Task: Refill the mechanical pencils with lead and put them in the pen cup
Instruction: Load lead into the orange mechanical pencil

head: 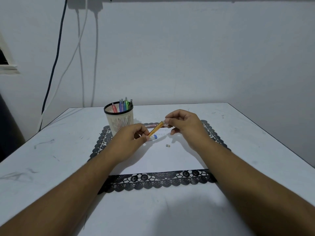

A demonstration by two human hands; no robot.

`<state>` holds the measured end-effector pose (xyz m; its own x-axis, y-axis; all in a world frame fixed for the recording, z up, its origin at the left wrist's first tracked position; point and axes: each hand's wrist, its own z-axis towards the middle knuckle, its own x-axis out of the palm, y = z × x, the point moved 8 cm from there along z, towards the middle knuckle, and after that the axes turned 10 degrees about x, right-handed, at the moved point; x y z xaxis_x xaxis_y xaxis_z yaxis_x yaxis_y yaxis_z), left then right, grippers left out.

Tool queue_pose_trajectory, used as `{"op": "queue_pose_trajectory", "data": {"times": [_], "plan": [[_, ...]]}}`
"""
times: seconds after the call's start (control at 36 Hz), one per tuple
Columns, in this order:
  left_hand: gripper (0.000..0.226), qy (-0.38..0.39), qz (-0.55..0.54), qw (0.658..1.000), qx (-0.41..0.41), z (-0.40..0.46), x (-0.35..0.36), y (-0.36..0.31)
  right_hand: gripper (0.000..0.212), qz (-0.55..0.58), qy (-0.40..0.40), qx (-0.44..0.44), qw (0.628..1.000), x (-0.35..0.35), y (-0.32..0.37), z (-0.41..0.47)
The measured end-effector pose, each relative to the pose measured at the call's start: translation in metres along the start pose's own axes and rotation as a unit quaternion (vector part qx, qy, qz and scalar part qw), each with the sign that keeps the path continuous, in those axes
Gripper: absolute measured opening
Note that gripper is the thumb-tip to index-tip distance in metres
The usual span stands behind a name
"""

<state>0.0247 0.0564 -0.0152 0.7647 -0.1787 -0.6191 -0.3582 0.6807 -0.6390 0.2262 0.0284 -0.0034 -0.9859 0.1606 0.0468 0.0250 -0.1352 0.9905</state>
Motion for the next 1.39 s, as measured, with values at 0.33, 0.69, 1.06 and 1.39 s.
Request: {"op": "queue_pose_trajectory", "data": {"times": [0.33, 0.69, 1.06, 1.39], "plan": [[0.013, -0.003, 0.008, 1.000, 0.011, 0.000, 0.000, -0.002, 0.011, -0.034, -0.024, 0.002, 0.999, 0.000, -0.005, 0.000], [0.013, 0.003, 0.054, 0.998, 0.033, 0.001, -0.001, -0.005, 0.013, -0.082, -0.039, -0.016, 0.996, -0.002, -0.002, -0.001], [0.011, 0.000, 0.101, 0.991, 0.084, 0.001, -0.004, -0.016, 0.022, -0.096, -0.040, -0.011, 0.995, -0.004, 0.000, -0.003], [0.007, -0.006, 0.145, 0.986, 0.083, 0.001, -0.007, -0.017, 0.016, -0.242, -0.034, -0.087, 0.966, 0.005, 0.015, -0.011]]}}
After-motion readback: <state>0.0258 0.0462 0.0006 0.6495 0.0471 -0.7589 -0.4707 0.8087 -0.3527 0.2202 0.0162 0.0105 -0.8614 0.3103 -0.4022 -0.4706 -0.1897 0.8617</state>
